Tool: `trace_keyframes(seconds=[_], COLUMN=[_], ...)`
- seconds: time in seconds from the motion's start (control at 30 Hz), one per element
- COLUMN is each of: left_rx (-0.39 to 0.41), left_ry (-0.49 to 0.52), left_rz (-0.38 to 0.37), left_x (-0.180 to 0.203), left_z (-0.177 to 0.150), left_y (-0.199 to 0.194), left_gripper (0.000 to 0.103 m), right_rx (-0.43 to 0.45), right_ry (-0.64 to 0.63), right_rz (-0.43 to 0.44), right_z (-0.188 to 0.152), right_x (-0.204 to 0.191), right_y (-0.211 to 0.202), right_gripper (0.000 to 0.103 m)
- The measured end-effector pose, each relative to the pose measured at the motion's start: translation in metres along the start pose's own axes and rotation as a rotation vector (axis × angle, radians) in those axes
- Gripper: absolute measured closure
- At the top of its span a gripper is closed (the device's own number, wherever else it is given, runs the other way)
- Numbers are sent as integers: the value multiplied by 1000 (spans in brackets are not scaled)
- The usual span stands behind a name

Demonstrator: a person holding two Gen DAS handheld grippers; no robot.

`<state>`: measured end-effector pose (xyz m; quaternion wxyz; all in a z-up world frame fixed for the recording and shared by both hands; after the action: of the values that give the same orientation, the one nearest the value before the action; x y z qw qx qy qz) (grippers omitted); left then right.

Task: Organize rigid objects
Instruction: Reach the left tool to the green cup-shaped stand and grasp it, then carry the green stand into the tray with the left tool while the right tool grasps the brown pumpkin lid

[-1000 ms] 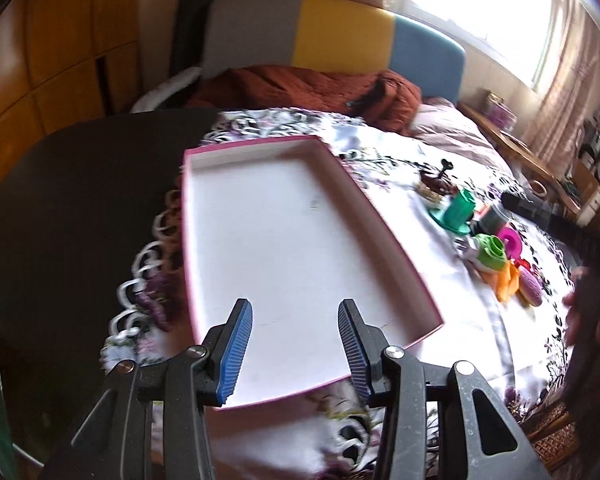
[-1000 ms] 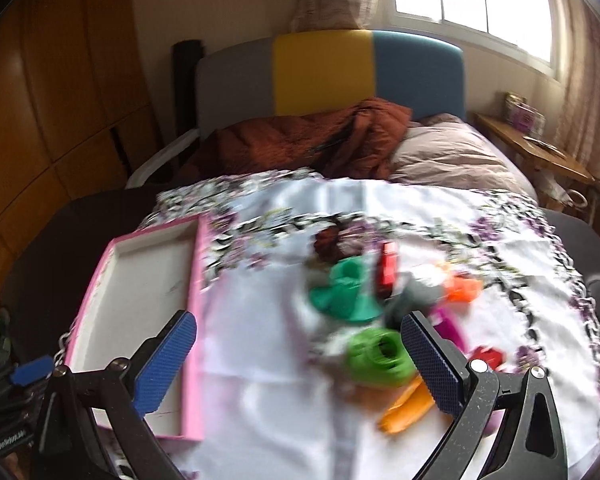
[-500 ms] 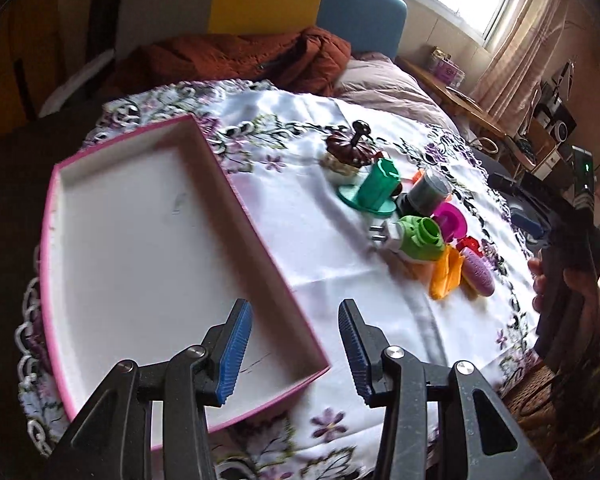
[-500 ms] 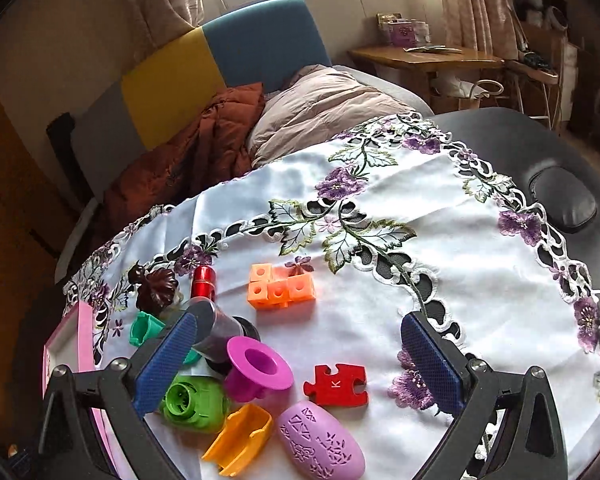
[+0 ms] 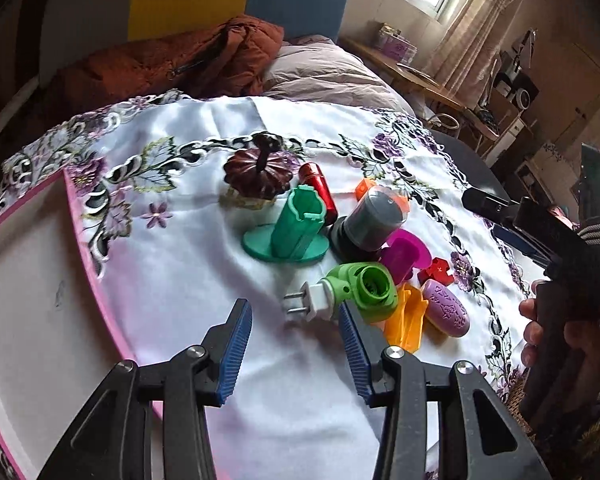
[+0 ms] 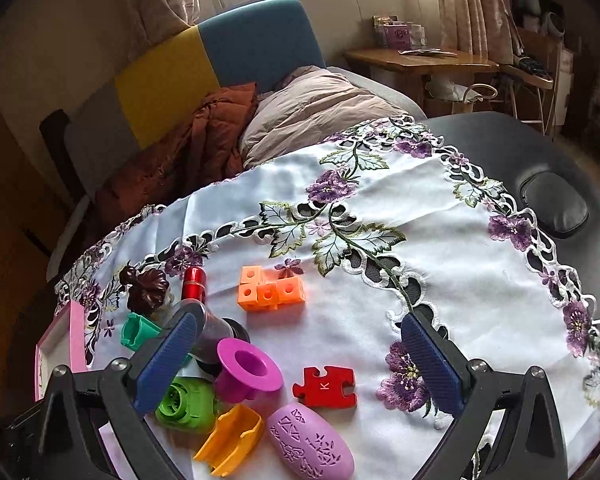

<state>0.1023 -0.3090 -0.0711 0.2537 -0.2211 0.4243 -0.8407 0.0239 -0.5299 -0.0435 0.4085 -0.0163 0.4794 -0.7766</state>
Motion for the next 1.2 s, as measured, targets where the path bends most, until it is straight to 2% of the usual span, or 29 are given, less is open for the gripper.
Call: trace_keyframes(seconds=[0.17, 0.23, 0.37, 0.53, 0.57, 0.63, 0.93, 1.07, 1.2], left_rx=[-31, -18, -40, -51, -54, -53, 89, 118, 143], left_ry=[-25, -8, -36, -22, -9, 4, -25, -59, -71], left_rz=[-33, -17, 10, 59, 80, 95, 113, 110, 111], left_x=[-1, 1, -4, -8, -8, -10, -31, -41, -45], left_z=[22, 33, 44, 55, 56, 55, 27, 6, -11], left_y=[25, 32, 50, 68, 71, 75, 10, -19, -41], left_gripper=[58, 58, 58, 59, 68, 70, 73, 73, 73], right_rx=[0, -4, -11, -9, -9, -3, 14, -2, -12], right_ry=[1, 5, 16, 25, 24, 16, -76, -122, -204], right_rz=[3, 4, 11, 12, 11, 6, -8, 6, 56], right_z=[1, 2, 3, 4, 4, 4, -4, -10, -21], right_x=[0, 0, 2, 2, 2, 2, -11, -22, -50], right_y=[1, 1, 2, 4, 4, 4, 2, 4, 3], right_gripper=[0, 0, 0, 0, 0, 0, 2, 9, 18])
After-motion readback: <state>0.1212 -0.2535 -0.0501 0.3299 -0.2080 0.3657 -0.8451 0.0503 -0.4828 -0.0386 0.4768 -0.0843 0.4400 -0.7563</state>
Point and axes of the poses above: each gripper's, at about its wrist camera, not at the fingertips, and y roughly the way its jaws point, x to its right, z to its top, the point moved 5 cm from there along y, roughly the way its jaws point, and after that the axes turned 13 degrees about y, right-handed, at the moved point
